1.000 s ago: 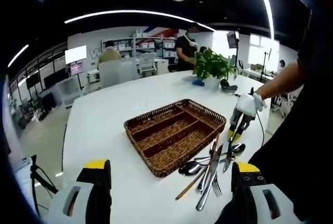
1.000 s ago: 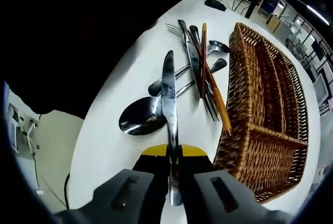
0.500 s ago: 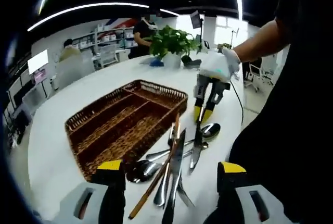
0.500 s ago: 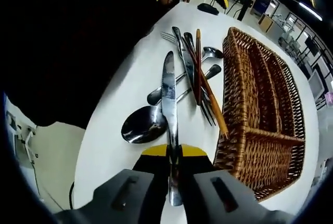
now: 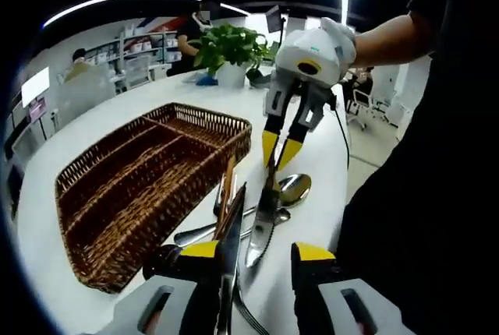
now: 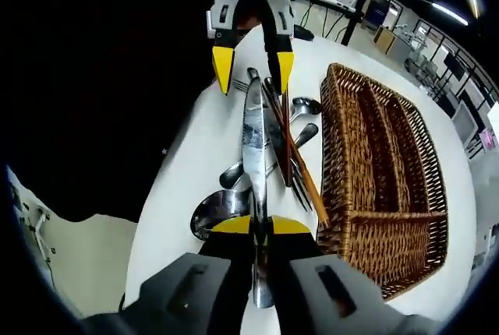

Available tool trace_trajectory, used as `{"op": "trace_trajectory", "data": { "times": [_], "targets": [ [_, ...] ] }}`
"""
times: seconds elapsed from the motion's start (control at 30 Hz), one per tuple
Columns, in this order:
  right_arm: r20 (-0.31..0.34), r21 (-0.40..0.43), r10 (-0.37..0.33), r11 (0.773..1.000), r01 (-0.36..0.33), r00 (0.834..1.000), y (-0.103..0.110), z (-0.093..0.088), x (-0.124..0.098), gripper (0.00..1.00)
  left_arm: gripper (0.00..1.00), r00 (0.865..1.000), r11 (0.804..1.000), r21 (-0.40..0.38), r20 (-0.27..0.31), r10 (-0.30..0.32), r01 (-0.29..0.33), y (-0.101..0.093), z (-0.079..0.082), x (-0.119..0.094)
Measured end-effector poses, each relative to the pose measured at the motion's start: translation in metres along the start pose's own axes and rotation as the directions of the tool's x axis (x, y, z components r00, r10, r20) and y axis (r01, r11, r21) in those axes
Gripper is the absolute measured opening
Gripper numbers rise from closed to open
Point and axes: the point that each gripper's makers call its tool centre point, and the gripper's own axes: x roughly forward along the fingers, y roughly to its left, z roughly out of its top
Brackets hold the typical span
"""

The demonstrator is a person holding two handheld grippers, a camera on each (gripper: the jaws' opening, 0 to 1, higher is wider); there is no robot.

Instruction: Arrange the knives, forks, and spoons in their matching storage slots by inserting each utensil handle-first until every utensil is classified and aligned in the correct compartment

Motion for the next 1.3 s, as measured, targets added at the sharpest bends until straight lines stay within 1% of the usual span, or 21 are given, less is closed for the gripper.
{"op": "trace_trajectory", "data": {
  "times": [0.1, 0.23, 0.3, 0.33, 0.43, 0.47, 0.5, 0.57, 0.63, 0.73, 0.77, 0.83, 0.87, 1.0, 1.13, 1.2, 1.3],
  "targets": [
    [0.012, 0.003, -0.003, 1.0, 0.003, 1.0, -0.002, 0.004, 0.0, 0.03, 0.32, 1.0, 1.0, 0.014, 0.011, -0.007, 0.007, 0.0, 0.006, 0.0],
    [0.015, 0.011, -0.014, 1.0, 0.014, 1.0, -0.004, 0.006, -0.001, 0.03, 0.34, 1.0, 0.999, 0.034, 0.012, -0.001, 0.0, 0.001, 0.009, -0.002],
    [-0.001, 0.034, -0.014, 0.999, 0.014, 1.0, -0.005, 0.007, -0.004, 0.03, 0.34, 1.0, 1.0, 0.03, 0.023, 0.007, -0.008, 0.002, 0.012, -0.004],
    [-0.015, 0.066, -0.008, 0.998, 0.009, 1.0, -0.003, 0.007, -0.006, 0.03, 0.34, 1.0, 0.999, 0.037, 0.028, 0.009, -0.01, 0.002, 0.014, -0.005],
    [-0.001, 0.073, -0.007, 0.997, 0.007, 1.0, -0.004, 0.018, -0.012, 0.03, 0.33, 1.0, 0.998, 0.07, 0.018, 0.005, -0.006, 0.001, 0.014, -0.004],
    [-0.001, 0.068, -0.008, 0.998, 0.008, 1.0, -0.004, 0.021, -0.014, 0.03, 0.32, 1.0, 0.995, 0.095, 0.005, 0.005, -0.005, 0.0, 0.013, -0.003],
    [-0.005, 0.063, -0.008, 0.998, 0.008, 1.0, -0.004, 0.022, -0.014, 0.03, 0.32, 1.0, 0.994, 0.114, 0.006, 0.002, -0.003, -0.001, 0.014, -0.002],
    [-0.01, 0.053, -0.008, 0.999, 0.009, 1.0, -0.004, 0.023, -0.014, 0.03, 0.31, 1.0, 0.993, 0.116, 0.021, -0.004, 0.002, -0.003, 0.018, 0.0],
    [-0.004, 0.052, -0.009, 0.999, 0.009, 1.0, -0.004, 0.023, -0.013, 0.03, 0.29, 1.0, 0.992, 0.122, 0.023, -0.014, 0.011, -0.004, 0.019, 0.002],
    [0.007, 0.049, -0.011, 0.999, 0.011, 1.0, -0.004, 0.025, -0.012, 0.03, 0.25, 0.999, 0.987, 0.155, -0.005, -0.033, 0.033, -0.006, 0.016, 0.007],
    [0.011, 0.05, -0.011, 0.999, 0.011, 1.0, -0.004, 0.026, -0.012, 0.03, 0.23, 0.999, 0.985, 0.166, -0.005, -0.036, 0.036, -0.006, 0.016, 0.007],
    [0.015, 0.048, -0.013, 0.999, 0.012, 1.0, -0.004, 0.027, -0.011, 0.03, 0.19, 0.999, 0.986, 0.159, 0.002, -0.04, 0.039, -0.005, 0.018, 0.007],
    [0.016, 0.05, -0.013, 0.999, 0.012, 1.0, -0.003, 0.027, -0.011, 0.03, 0.14, 0.999, 0.986, 0.16, 0.006, -0.037, 0.035, -0.004, 0.018, 0.006],
    [0.027, 0.059, -0.018, 0.998, 0.016, 0.999, -0.003, 0.029, -0.01, 0.03, 0.14, 0.999, 0.983, 0.177, 0.003, -0.044, 0.042, -0.003, 0.017, 0.005],
    [0.025, 0.051, -0.019, 0.999, 0.018, 1.0, -0.003, 0.029, -0.01, 0.03, 0.11, 0.997, 0.978, 0.196, -0.005, -0.076, 0.076, -0.007, 0.017, 0.005],
    [0.026, 0.052, -0.011, 0.999, 0.01, 1.0, -0.002, 0.028, -0.009, 0.04, 0.11, 0.995, 0.979, 0.178, -0.002, -0.103, 0.102, -0.009, 0.019, 0.002],
    [0.043, 0.07, -0.004, 0.998, 0.001, 0.999, -0.001, 0.03, -0.008, 0.04, 0.1, 0.993, 0.977, 0.175, -0.006, -0.121, 0.12, -0.007, 0.021, 0.0]
  ]
}}
